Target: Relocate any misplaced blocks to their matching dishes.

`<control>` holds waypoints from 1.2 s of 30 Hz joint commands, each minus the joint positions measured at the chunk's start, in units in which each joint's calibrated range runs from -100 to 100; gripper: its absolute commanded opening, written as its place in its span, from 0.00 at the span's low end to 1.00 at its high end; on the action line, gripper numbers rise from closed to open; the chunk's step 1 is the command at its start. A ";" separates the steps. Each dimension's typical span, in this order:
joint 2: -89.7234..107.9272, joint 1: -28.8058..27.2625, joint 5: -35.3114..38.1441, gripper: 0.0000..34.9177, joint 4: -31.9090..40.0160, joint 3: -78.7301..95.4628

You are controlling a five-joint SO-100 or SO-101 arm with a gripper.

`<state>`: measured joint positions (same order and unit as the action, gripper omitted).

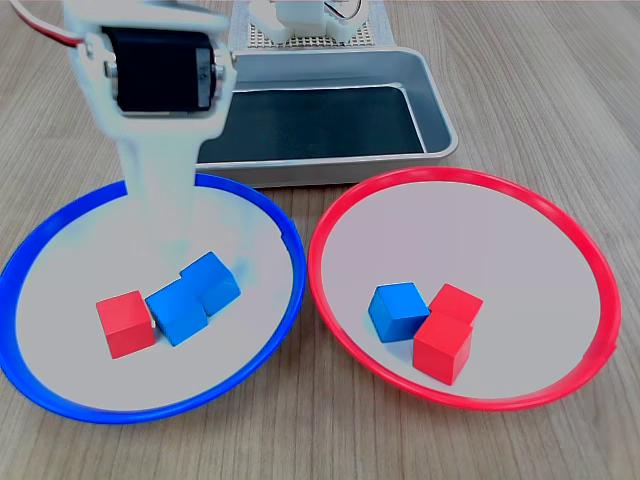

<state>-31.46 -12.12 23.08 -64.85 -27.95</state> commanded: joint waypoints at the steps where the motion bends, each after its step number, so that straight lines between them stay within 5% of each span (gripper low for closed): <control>1: -1.08 -0.82 0.83 0.38 1.82 -4.78; 36: -9.86 -3.36 2.88 0.40 2.15 -12.61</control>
<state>-41.18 -15.04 25.71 -61.99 -36.21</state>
